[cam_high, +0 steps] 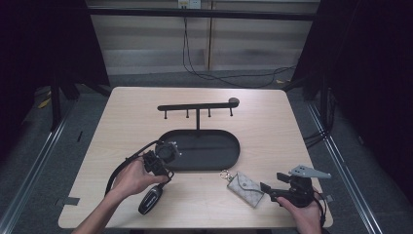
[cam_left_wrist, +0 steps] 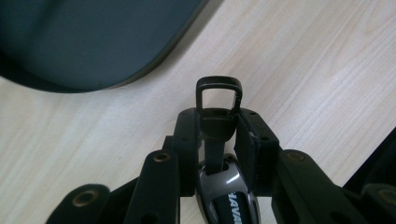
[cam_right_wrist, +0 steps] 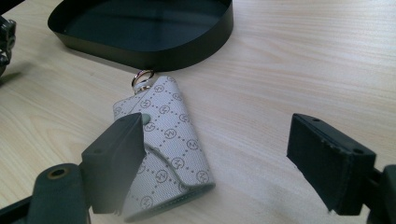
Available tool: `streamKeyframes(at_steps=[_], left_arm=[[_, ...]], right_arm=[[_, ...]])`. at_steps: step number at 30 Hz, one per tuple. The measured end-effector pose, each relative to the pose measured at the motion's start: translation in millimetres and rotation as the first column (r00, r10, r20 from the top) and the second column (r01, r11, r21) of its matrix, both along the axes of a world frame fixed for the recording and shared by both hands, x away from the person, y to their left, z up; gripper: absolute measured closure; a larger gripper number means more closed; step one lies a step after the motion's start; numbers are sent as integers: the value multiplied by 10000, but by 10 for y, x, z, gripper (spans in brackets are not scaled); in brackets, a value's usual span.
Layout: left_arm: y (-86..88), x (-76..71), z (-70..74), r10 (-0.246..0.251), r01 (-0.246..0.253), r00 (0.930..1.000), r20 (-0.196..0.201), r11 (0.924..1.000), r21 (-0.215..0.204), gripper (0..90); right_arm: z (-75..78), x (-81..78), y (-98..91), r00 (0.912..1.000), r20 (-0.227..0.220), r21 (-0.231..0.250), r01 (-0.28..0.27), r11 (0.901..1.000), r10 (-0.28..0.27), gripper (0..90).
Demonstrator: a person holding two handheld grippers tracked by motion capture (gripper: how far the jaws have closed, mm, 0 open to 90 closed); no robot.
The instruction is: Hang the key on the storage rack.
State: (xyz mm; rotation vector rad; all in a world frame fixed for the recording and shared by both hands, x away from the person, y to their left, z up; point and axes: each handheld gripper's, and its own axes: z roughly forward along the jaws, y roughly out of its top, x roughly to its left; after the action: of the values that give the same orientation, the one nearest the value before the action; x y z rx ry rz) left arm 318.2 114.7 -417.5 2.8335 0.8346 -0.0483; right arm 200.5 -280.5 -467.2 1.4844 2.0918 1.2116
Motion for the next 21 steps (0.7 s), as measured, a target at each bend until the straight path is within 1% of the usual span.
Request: streamKeyframes(at_steps=[1, 2, 5, 6, 7, 9, 10, 13, 16, 17, 18, 20, 21], left_arm=[[19, 11, 66, -58, 59, 9999, 96, 9999, -82, 705], [19, 11, 66, -58, 59, 9999, 96, 9999, -82, 705], [37, 12, 147, -107, 110, 9996, 245, 9999, -118, 705], [40, 5, 166, -34, 40, 9996, 297, 9998, -193, 705], [51, 7, 208, -106, 114, 9995, 313, 9996, -255, 705], [58, 8, 228, -160, 170, 9992, 367, 9995, -265, 705], [58, 2, 241, -45, 57, 9992, 385, 9994, -330, 705], [77, 9, 293, -84, 101, 9990, 434, 9992, -388, 706], [99, 8, 356, -32, 60, 9986, 519, 9986, -534, 706], [99, 8, 356, -32, 60, 9986, 519, 9986, -534, 706], [110, 8, 391, -19, 52, 9985, 541, 9982, -603, 706], [113, 8, 407, 6, 29, 9985, 544, 9980, -636, 706], [119, 13, 427, -67, 103, 9983, 576, 9980, -618, 706]], right_arm=[[1, -2, -1, 10000, 14, 6, 5, 10000, -5, 188], [1, -2, -2, 10000, 20, -7, 21, 10000, -21, 188], [0, 0, -3, 10000, 22, 6, 27, 10000, -27, 188], [0, 0, -3, 10000, 25, 11, 21, 10000, -21, 189], [2, -3, -2, 10000, 37, 6, 8, 10000, -8, 193], [3, -5, -1, 10000, 38, 16, 15, 10000, -15, 194], [3, -5, -1, 10000, 38, 16, 15, 10000, -15, 194], [2, -3, -3, 10000, 36, 16, 17, 10000, -17, 192], [-1, 0, -2, 10000, 21, 11, 27, 10000, -27, 192], [-1, 0, -2, 10000, 21, 11, 27, 10000, -27, 192], [1, -1, -2, 10000, 25, 3, 38, 10000, -38, 192], [1, -1, -2, 10000, 28, 3, 36, 10000, -36, 192], [1, -2, -3, 10000, 27, 21, 30, 10000, -30, 192]])
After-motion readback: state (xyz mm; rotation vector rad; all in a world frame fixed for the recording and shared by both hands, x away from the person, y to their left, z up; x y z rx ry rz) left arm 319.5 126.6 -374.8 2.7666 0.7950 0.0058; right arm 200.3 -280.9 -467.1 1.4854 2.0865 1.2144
